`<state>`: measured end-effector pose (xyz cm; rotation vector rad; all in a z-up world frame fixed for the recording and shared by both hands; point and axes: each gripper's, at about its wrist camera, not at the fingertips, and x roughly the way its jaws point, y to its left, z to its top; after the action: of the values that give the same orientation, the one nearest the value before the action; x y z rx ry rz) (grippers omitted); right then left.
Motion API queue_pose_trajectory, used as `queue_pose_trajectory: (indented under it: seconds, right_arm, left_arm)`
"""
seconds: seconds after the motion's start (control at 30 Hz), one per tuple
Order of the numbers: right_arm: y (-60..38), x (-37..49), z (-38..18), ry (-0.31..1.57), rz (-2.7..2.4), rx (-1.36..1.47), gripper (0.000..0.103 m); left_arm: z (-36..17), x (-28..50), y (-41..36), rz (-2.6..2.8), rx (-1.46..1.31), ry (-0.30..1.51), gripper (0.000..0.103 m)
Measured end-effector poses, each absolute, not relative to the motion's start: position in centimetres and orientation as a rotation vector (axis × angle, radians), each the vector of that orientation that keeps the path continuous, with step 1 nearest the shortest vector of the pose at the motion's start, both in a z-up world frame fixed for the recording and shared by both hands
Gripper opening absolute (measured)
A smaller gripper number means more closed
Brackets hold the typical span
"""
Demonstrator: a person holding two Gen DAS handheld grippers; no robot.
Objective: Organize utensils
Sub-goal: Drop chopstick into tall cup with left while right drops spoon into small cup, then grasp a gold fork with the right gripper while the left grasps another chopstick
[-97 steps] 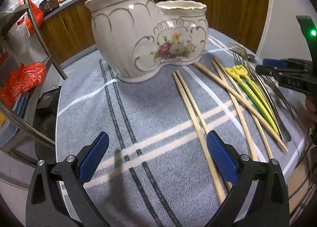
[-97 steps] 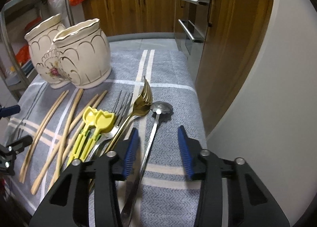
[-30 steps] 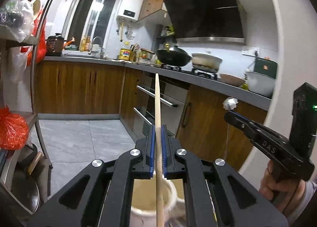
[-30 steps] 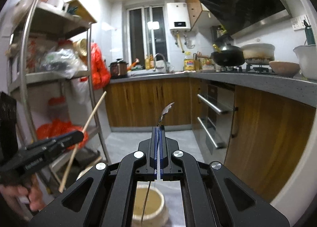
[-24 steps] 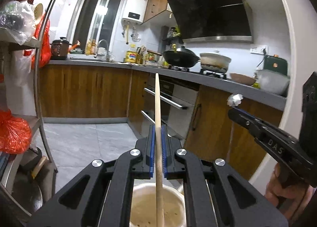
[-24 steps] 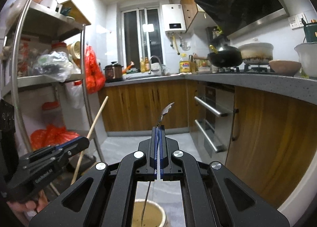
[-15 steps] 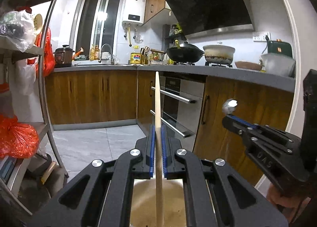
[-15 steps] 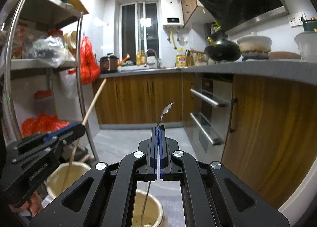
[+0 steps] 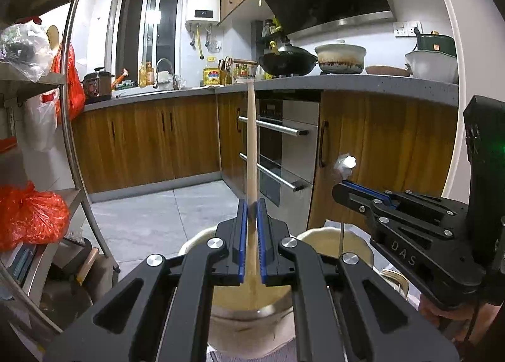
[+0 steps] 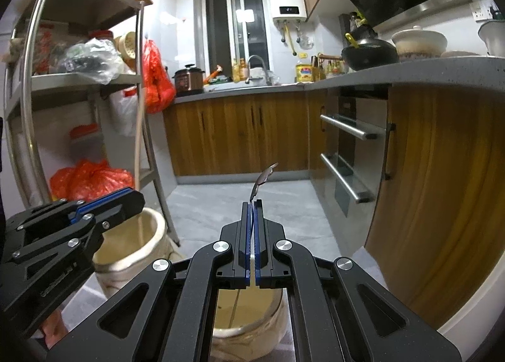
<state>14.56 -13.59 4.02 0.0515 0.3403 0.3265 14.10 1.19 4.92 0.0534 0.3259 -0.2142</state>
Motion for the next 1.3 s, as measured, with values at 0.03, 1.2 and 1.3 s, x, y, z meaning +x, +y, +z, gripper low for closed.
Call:
queue_pose_trajectory:
  seconds: [0.03,1.2,1.3]
  right_arm:
    - [-13.6,14.6,3.9,0.344,0.329,0.053,0.003]
    - [-18.2,11.4,4.8,0.366,0.291,0.129,0.098]
    - [-19.5,10.5,5.0,0.371,0.255,0.128,0.098]
  left_arm:
    - [4.9,14.2,1.2,-0.219,0.051,0.335,0.006]
    - [8.1,9.7,4.7,-0.153,-0.01,0.278,0.098]
    - [8.3,8.8,4.8,-0.164,-0.012,0.28,0.097]
